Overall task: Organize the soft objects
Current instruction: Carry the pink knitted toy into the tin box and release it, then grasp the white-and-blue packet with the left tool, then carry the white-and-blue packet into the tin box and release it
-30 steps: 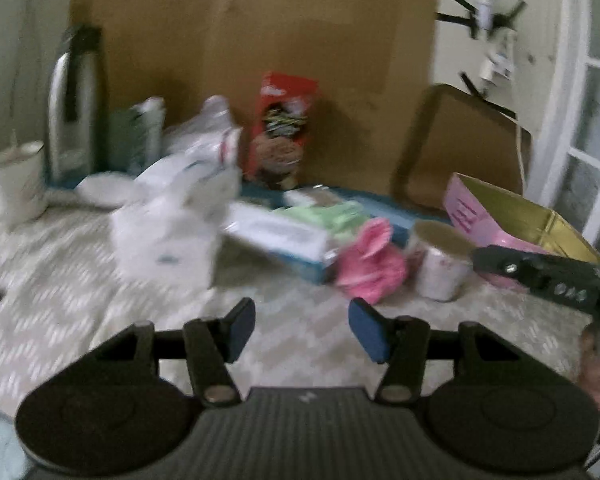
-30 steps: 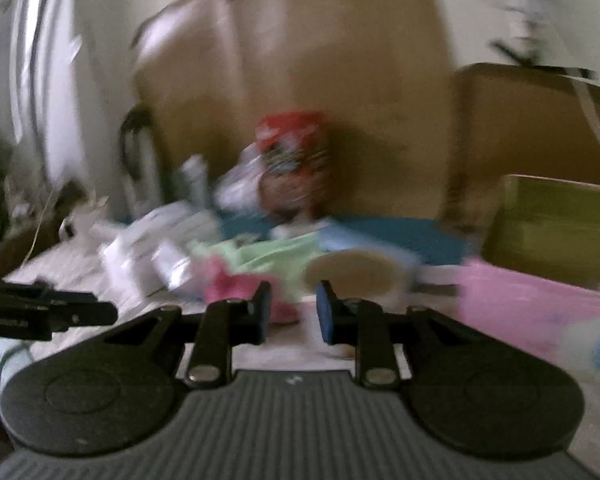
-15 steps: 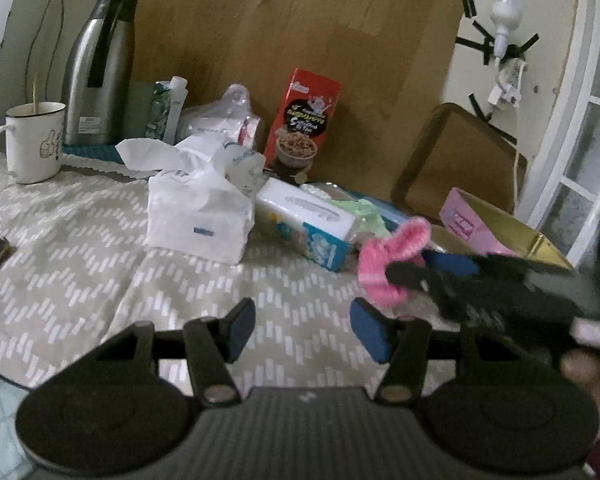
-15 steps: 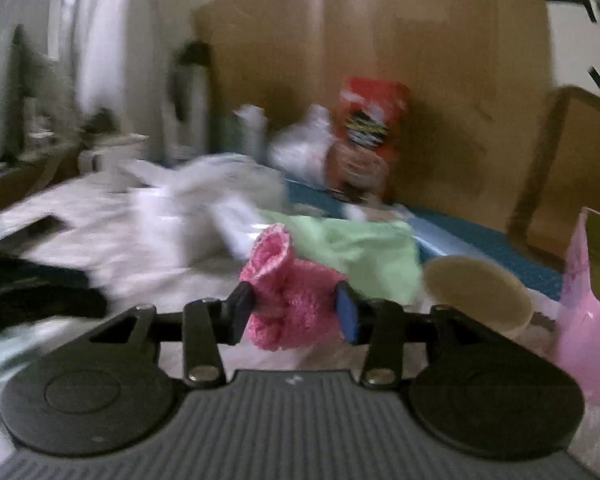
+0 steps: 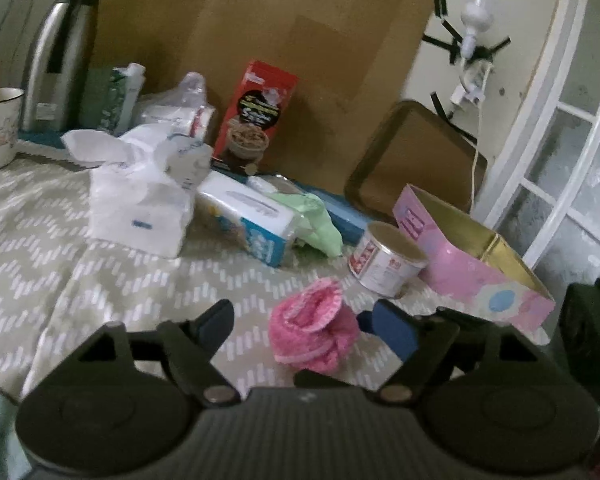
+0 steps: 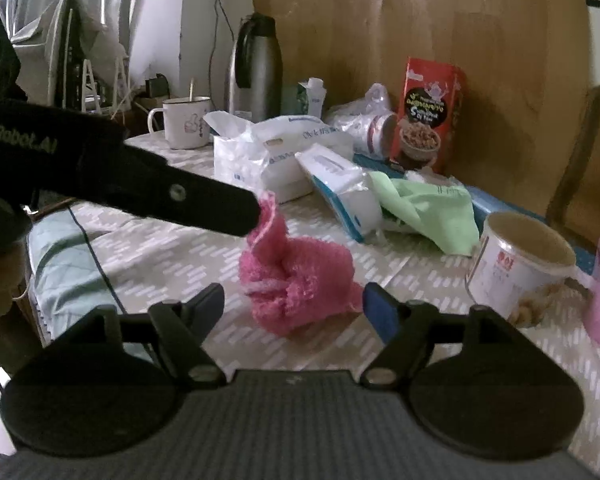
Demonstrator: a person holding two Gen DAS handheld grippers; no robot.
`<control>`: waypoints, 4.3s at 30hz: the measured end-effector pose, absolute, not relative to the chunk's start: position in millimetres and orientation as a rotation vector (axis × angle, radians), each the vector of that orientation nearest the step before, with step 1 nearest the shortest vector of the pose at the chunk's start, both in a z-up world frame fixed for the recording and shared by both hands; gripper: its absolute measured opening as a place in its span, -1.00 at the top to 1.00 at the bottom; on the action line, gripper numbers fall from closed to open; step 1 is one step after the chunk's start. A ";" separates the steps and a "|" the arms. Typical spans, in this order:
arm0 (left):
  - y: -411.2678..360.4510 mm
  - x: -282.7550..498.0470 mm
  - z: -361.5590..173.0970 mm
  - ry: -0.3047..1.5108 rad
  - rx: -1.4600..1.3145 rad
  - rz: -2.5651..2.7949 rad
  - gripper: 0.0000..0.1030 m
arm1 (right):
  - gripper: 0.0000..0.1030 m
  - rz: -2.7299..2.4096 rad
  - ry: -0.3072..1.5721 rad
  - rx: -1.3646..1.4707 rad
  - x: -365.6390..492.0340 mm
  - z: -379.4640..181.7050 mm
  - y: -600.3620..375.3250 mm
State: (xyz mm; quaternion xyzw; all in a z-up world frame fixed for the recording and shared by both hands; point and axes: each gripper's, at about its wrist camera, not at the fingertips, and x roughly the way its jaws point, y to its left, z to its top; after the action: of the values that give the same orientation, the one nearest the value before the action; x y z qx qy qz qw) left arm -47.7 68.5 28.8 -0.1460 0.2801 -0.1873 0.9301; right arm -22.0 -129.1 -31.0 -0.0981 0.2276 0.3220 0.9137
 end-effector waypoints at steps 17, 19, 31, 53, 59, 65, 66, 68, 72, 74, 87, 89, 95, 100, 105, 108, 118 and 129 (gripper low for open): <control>-40.3 14.9 59.1 0.571 -0.168 -0.637 0.18 | 0.02 0.384 0.284 -0.075 -24.1 -4.5 -227.0; -79.2 24.9 69.3 0.545 -0.126 -0.687 0.17 | 0.01 0.311 0.257 -0.052 -18.0 2.6 -256.8; -168.6 37.3 71.6 0.507 -0.079 -0.681 -0.29 | -0.39 -0.126 0.258 0.104 27.5 -10.5 -389.0; 100.3 -44.7 9.2 0.562 -0.337 -0.188 -0.32 | -0.43 0.617 0.377 -0.216 64.1 -14.7 -109.5; 113.5 -51.4 10.2 0.528 -0.390 -0.188 -0.32 | 0.35 0.704 0.567 -0.026 74.5 -5.5 -125.0; 116.4 -56.5 18.6 0.501 -0.404 -0.241 -0.35 | 0.01 0.860 0.790 0.441 44.6 -5.7 -214.8; 113.7 -55.4 18.8 0.506 -0.404 -0.256 -0.35 | -0.29 0.776 0.785 0.412 36.3 -8.7 -225.1; 106.8 -53.6 19.7 0.516 -0.395 -0.271 -0.35 | -0.52 0.593 0.690 0.300 14.6 -10.3 -239.1; 93.3 -48.7 25.0 0.531 -0.363 -0.313 -0.38 | -0.52 0.546 0.582 0.158 -31.5 -17.1 -246.8; 87.1 -42.3 28.4 0.541 -0.333 -0.332 -0.40 | -0.52 0.587 0.573 0.086 -45.2 -20.3 -237.9; 50.2 -19.1 -1.5 0.741 -0.323 -0.464 -0.02 | -0.04 0.634 0.559 -0.085 -40.4 -37.5 -187.0; 33.7 -18.3 8.3 0.717 -0.273 -0.473 -0.02 | -0.04 0.604 0.527 -0.048 -41.7 -32.0 -202.1; -42.0 6.8 53.1 0.626 -0.184 -0.635 -0.01 | -0.04 0.417 0.351 -0.039 -46.0 -4.5 -268.5; -135.3 38.1 80.7 0.535 -0.089 -0.735 -0.02 | -0.04 0.243 0.301 -0.003 -20.6 8.0 -332.7; -207.9 65.9 87.5 0.494 -0.028 -0.724 -0.28 | -0.50 -0.023 0.296 -0.010 20.9 3.0 -377.1; -209.2 68.2 83.5 0.517 -0.045 -0.690 -0.27 | -0.50 -0.131 0.295 0.035 28.8 -3.0 -401.0; -51.1 9.0 40.1 0.553 -0.091 -0.458 -0.28 | 0.13 0.080 0.212 0.141 3.3 11.8 -367.1; 85.0 -8.6 -2.9 0.571 -0.186 -0.106 -0.28 | 0.22 0.558 0.358 -0.146 45.1 13.1 -180.6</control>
State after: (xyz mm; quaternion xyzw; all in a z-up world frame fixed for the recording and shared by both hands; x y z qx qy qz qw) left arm -8.6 85.0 -2.9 -0.0917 0.2812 -0.0522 0.9538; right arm 45.1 -180.6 13.1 -0.0714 0.1758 0.2735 0.9430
